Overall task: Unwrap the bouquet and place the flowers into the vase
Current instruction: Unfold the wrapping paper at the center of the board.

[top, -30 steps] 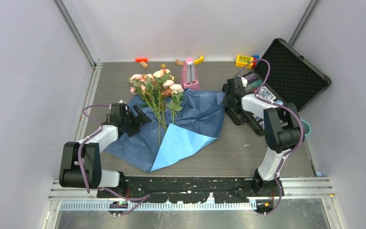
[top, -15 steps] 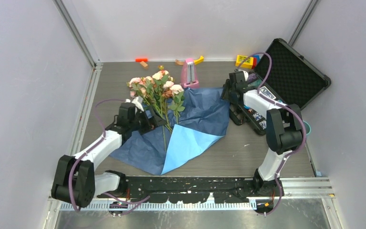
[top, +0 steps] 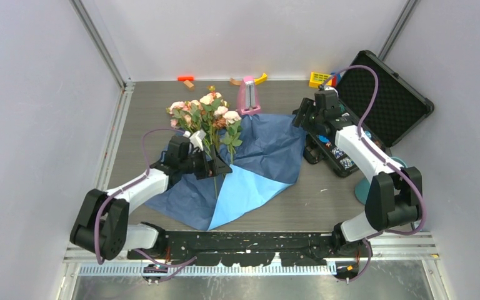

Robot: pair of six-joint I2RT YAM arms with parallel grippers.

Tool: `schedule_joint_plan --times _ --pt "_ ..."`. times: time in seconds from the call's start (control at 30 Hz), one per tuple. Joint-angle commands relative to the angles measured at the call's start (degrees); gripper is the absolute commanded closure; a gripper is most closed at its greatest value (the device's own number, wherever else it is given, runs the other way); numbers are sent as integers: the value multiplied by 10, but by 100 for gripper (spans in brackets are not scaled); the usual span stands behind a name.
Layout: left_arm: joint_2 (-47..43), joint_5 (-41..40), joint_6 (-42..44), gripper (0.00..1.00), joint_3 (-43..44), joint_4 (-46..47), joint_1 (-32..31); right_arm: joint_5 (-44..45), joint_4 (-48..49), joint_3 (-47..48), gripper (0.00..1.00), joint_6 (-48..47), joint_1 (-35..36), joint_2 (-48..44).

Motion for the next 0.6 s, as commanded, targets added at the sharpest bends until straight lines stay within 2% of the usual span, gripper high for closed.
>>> schedule_joint_plan --times 0.0,0.13,0.33,0.43,0.57 --pt "36 34 20 14 0 41 -14 -70 -10 -5 35 5 0 -43" --pt "63 63 21 22 7 63 -39 -72 -18 -8 33 3 1 -62" --pt "73 103 28 50 18 73 -89 -37 -46 -11 31 -3 1 -85" --pt "64 129 24 54 12 83 -112 -18 -52 -17 31 1 5 -98" --pt "30 137 15 52 4 82 -149 49 -61 -30 31 9 22 -126"
